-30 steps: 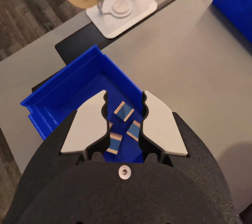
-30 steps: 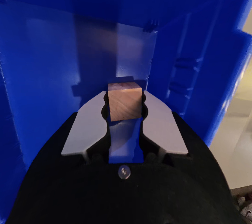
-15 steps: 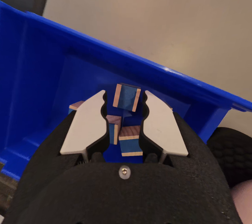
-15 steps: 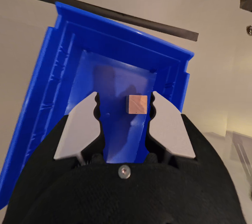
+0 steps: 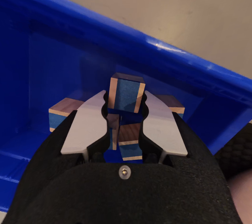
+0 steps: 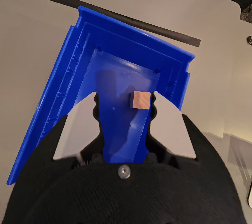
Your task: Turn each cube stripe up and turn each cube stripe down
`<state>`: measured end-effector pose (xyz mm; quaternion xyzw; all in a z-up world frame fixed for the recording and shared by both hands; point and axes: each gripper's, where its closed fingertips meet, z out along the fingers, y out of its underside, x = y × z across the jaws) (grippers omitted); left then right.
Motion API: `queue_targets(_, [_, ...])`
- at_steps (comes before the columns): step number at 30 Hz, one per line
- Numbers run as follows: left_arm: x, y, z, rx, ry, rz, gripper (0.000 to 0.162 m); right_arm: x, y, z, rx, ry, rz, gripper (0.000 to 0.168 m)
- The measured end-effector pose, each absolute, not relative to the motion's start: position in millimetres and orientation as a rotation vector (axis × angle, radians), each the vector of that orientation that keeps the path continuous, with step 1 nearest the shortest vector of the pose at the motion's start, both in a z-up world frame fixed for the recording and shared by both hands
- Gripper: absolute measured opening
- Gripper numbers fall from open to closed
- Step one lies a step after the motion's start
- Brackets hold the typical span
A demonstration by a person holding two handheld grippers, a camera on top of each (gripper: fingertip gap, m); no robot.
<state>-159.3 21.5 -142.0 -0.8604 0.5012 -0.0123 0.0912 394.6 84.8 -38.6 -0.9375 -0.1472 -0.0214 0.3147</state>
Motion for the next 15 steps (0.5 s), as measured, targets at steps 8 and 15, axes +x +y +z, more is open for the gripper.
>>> queue_targets(8, [-162,38,-99,-2.463,1.310,0.035,0.046,401,90,-5,-2.307,-0.355,-0.132,0.076])
queue_targets(15, [-101,30,35,-2.008,0.959,-0.479,0.047,310,85,81,-1.704,-0.648,-0.071,0.074])
